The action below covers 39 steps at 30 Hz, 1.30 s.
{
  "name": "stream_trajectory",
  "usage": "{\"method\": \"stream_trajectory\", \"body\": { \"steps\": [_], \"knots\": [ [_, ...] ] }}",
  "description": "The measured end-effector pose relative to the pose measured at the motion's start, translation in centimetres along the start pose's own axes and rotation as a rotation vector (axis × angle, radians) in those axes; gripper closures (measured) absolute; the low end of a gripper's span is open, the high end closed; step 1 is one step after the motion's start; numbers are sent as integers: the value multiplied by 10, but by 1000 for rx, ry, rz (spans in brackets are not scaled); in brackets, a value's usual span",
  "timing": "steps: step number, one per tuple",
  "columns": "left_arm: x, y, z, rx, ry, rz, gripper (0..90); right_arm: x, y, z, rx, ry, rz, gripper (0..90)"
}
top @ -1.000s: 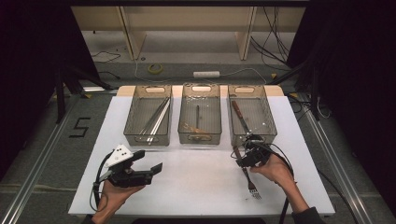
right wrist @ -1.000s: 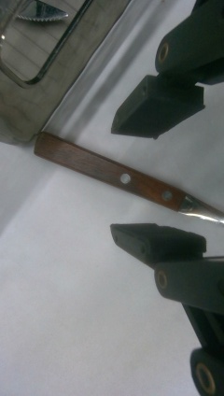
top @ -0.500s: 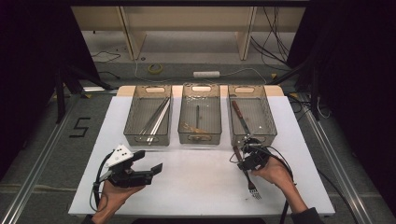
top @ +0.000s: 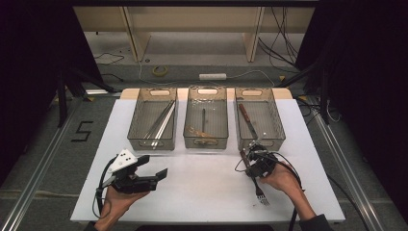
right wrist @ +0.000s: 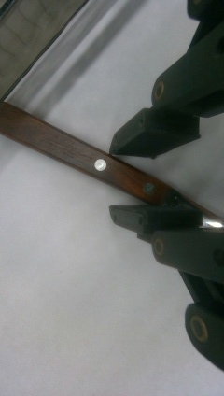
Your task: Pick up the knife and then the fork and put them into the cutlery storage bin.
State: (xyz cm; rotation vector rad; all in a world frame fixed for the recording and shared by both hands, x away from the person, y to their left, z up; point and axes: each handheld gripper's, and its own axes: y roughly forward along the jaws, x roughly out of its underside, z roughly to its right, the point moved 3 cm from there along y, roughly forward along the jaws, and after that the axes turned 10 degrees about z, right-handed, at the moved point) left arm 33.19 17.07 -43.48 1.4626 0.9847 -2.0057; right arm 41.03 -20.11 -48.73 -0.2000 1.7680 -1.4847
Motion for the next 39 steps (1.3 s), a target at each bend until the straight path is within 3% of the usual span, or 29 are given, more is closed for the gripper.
{"method": "stream_trajectory", "body": {
  "steps": [16,19,28,39],
  "knots": [
    [0,0,1,0,1,0,157,0,0,-3,-12,-8,-5,764],
    [0,0,1,0,1,0,158,0,0,-1,-21,6,-4,770],
    [0,0,0,0,0,-1,157,0,-1,-3,-25,-18,-7,775],
    [0,0,0,-1,4,-1,158,-2,-12,0,-52,-23,60,778]
  ]
}}
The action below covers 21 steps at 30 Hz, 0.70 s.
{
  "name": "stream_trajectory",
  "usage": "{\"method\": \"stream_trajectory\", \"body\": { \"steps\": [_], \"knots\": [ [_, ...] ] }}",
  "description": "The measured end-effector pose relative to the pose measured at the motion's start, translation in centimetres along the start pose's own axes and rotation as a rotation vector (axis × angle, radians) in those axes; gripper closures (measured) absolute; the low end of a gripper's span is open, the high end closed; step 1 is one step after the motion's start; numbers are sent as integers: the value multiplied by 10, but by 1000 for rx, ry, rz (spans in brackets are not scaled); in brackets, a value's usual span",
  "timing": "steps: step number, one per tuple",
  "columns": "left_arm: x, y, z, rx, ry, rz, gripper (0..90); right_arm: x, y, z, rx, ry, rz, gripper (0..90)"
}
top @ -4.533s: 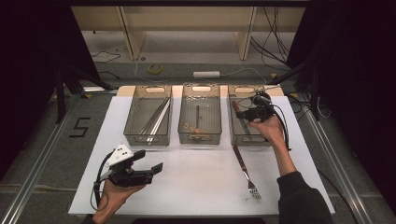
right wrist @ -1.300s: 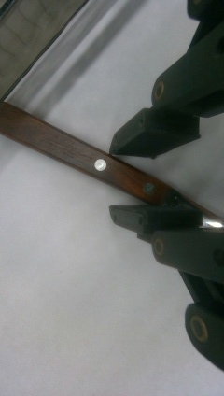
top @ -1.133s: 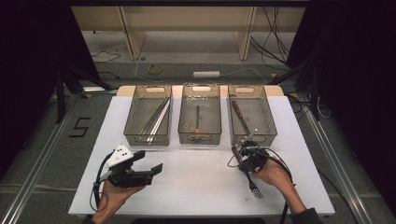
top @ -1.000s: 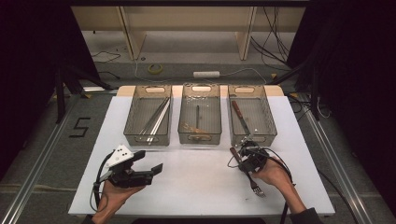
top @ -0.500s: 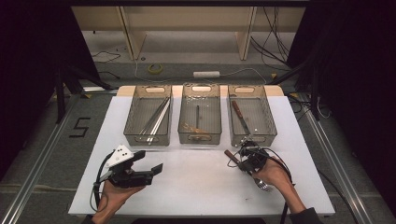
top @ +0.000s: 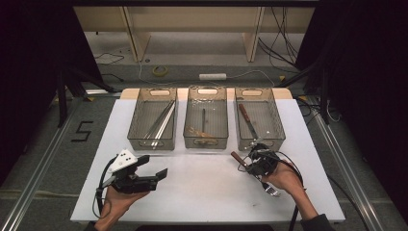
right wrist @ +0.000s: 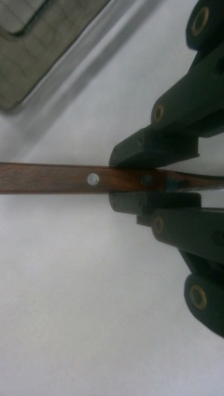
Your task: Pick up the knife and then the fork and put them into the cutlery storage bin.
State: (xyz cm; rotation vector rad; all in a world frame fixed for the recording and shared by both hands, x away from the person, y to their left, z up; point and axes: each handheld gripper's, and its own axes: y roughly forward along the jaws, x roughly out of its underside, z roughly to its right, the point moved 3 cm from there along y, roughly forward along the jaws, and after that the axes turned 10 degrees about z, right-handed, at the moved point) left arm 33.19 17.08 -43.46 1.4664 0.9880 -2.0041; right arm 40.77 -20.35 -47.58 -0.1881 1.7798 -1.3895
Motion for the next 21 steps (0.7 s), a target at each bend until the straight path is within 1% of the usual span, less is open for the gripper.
{"method": "stream_trajectory", "body": {
  "steps": [5,11,14,16,17,19,21],
  "knots": [
    [0,0,0,-1,-1,0,157,-1,-7,3,-13,6,31,779],
    [0,0,0,-2,-3,0,157,-4,-16,7,-29,29,83,779],
    [0,0,0,-3,-3,0,157,-5,-22,10,-37,55,122,779],
    [0,0,0,-4,-4,0,158,-6,-28,12,-53,73,151,779],
    [0,0,0,-4,-4,1,157,-7,-30,14,-49,77,169,779],
    [0,0,-1,-5,-5,0,157,-8,-34,17,-51,95,191,779],
    [0,0,-1,-6,-6,0,158,-9,-36,20,-64,111,213,779]
  ]
}}
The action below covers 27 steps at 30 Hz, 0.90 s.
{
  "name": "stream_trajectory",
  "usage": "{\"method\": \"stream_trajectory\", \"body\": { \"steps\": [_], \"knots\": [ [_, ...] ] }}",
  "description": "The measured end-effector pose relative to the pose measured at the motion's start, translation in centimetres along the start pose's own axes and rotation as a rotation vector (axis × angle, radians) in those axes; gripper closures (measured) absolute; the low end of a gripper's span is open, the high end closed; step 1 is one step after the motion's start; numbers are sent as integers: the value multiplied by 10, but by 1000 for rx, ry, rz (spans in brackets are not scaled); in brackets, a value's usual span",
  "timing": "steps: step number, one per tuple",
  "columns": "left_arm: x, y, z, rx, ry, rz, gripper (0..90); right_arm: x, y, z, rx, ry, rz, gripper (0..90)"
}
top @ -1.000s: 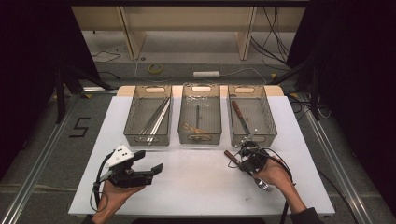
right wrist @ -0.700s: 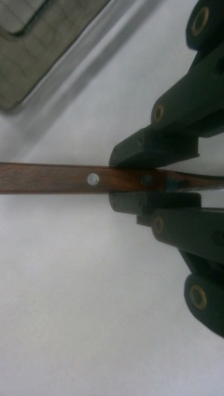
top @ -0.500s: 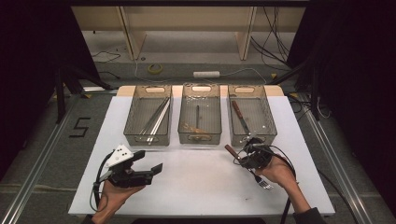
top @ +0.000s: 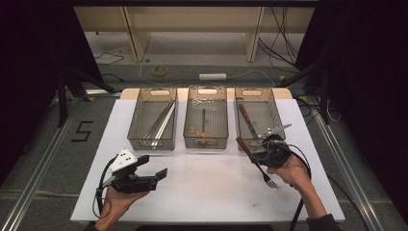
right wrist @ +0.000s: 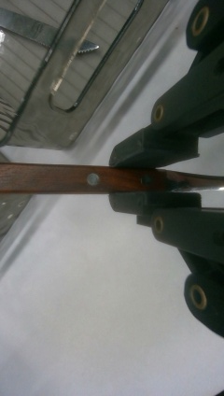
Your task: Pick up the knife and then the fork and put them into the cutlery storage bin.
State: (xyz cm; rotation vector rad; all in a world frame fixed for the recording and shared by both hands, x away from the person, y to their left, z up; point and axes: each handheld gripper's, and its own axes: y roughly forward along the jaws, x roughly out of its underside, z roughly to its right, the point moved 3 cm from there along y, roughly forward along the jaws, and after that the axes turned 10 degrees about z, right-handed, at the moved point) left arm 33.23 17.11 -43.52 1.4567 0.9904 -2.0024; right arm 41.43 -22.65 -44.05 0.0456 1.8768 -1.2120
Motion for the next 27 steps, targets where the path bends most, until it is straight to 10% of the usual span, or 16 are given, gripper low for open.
{"method": "stream_trajectory", "body": {
  "steps": [27],
  "knots": [
    [0,0,-2,-8,-4,7,157,-53,-31,44,45,117,248,778]
  ]
}}
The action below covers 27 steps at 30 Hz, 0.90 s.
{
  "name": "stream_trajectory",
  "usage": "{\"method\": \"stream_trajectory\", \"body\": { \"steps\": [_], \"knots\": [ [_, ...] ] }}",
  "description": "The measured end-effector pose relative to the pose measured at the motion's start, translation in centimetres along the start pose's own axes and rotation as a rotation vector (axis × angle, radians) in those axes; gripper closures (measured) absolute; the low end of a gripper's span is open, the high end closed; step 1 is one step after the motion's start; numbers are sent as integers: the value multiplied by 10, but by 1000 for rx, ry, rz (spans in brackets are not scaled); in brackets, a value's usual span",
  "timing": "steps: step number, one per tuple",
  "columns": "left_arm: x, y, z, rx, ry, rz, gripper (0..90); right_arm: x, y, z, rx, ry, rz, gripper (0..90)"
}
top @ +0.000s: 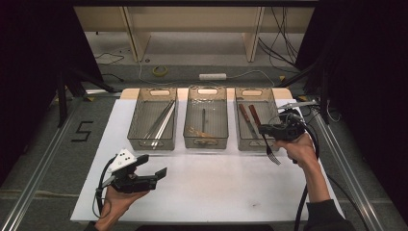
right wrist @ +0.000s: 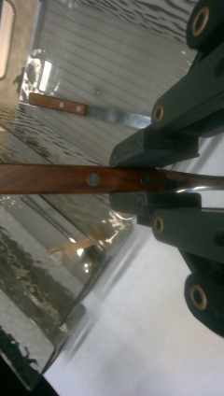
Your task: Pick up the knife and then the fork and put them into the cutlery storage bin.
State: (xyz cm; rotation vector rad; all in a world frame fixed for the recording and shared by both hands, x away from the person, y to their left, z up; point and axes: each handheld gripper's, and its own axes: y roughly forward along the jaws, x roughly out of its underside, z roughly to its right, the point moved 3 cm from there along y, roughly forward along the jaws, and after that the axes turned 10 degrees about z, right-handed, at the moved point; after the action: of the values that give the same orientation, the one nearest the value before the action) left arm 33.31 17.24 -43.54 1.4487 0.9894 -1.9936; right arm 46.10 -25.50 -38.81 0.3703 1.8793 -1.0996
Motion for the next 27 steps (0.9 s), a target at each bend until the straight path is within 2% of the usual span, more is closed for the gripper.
{"method": "stream_trajectory", "body": {
  "steps": [5,16,27],
  "knots": [
    [0,0,0,0,1,1,157,-11,3,4,12,12,24,778],
    [0,0,0,1,-2,3,157,-33,9,12,54,6,54,778],
    [0,0,0,1,-1,5,157,-48,20,22,89,28,79,778]
  ]
}}
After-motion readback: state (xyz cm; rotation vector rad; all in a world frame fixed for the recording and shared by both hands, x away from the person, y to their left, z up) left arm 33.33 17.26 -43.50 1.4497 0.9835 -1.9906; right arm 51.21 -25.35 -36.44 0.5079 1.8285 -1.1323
